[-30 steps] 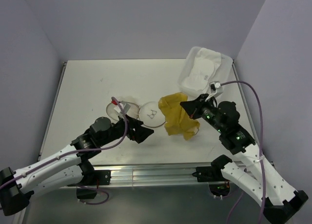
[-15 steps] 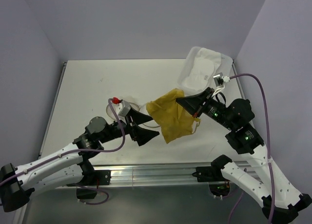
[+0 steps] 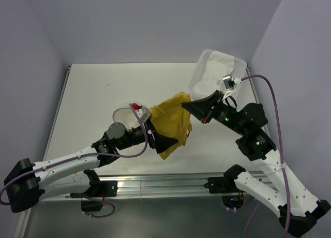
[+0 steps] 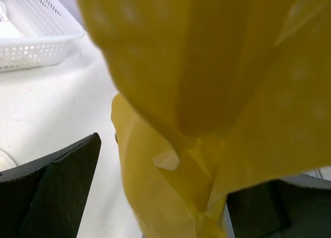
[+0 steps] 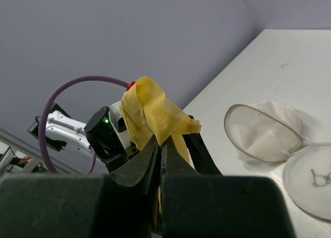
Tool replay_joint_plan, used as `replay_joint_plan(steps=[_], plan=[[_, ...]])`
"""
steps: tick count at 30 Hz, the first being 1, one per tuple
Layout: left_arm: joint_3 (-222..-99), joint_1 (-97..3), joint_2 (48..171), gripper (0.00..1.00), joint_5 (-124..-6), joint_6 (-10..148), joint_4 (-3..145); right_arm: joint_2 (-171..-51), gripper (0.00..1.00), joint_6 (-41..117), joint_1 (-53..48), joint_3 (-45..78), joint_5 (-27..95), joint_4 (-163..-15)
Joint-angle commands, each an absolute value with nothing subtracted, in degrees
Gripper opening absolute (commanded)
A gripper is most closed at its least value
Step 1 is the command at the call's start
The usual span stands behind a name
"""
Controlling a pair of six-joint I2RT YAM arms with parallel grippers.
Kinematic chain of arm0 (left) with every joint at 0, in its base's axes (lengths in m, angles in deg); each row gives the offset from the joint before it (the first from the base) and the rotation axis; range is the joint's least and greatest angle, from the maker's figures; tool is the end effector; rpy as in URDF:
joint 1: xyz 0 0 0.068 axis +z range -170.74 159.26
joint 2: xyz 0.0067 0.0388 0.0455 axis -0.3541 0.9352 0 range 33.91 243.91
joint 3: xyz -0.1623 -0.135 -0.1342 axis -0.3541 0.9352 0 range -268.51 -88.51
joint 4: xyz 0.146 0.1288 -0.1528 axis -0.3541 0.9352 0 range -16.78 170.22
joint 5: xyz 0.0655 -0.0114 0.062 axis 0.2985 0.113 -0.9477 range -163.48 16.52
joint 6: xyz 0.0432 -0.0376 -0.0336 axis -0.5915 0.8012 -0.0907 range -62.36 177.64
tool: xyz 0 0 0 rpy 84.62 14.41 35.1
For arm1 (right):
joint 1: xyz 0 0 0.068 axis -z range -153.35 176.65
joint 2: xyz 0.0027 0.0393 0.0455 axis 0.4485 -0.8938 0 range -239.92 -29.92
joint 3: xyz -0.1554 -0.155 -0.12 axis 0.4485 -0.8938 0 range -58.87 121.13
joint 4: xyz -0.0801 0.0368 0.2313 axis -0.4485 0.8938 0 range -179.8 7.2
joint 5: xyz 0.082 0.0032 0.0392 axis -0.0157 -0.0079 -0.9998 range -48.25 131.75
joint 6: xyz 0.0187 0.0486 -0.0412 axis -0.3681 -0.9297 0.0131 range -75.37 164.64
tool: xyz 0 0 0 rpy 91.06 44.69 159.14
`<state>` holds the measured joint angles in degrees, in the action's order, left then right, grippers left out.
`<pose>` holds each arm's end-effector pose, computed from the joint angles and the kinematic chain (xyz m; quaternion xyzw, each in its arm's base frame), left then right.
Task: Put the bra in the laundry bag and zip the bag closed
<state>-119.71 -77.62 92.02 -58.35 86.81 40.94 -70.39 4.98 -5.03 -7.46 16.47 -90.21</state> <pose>0.1248 -0.2164 0.2787 0.2543 0.6247 -0.5649 0.4753 0.1335 0.1088 0.3960 -0.1258 0.6286 0.5527 0.5324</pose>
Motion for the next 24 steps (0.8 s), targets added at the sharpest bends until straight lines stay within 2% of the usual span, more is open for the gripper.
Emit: replay_joint_plan(steps=[1,2,5,6,8,9,10,11,12,20,24], plan=[[-121.38,-78.83,92.26,0.99,-59.86,85.85,35.6,-70.0,0.0,2.98,-5.43,-6.66,15.73,-96.3],[-121.65,-79.18,92.7,0.99,-60.38,85.85,35.34,-69.91,0.0,2.54,-5.43,-6.93,16.08,-96.92],[-121.65,-80.76,93.76,0.85,-61.96,85.5,34.37,-69.91,0.0,0.96,-5.43,-7.98,16.17,-99.29],[-121.65,-81.03,94.11,0.66,-63.8,85.59,34.28,-69.82,0.0,0.78,-5.43,-8.42,16.43,-99.82],[-121.56,-81.03,94.03,0.43,-65.56,85.76,34.28,-69.12,0.0,0.78,-5.43,-8.69,16.79,-100.0],[-121.3,-81.03,93.42,0.22,-67.66,86.02,34.19,-68.77,0.0,1.04,-5.43,-9.12,17.14,-100.17],[-121.12,-81.03,92.98,0.17,-68.46,86.11,34.19,-68.42,0.0,1.22,-5.43,-9.3,17.14,-100.26],[-120.86,-81.03,92.62,0.06,-68.91,86.2,34.28,-67.81,0.0,1.48,-5.43,-9.57,17.23,-100.44],[-120.86,-81.03,92.1,0.0,-69.78,86.46,34.8,-67.45,0.0,1.83,-5.43,-10.0,17.4,-100.61],[-123.31,-80.24,86.12,0.0,-69.36,88.83,43.14,-63.5,0.0,12.18,-5.34,-17.2,12.15,-109.56],[-124.72,-75.51,83.92,0.0,-62.78,92.87,48.51,-59.29,0.0,18.61,-5.34,-23.78,8.44,-115.8]])
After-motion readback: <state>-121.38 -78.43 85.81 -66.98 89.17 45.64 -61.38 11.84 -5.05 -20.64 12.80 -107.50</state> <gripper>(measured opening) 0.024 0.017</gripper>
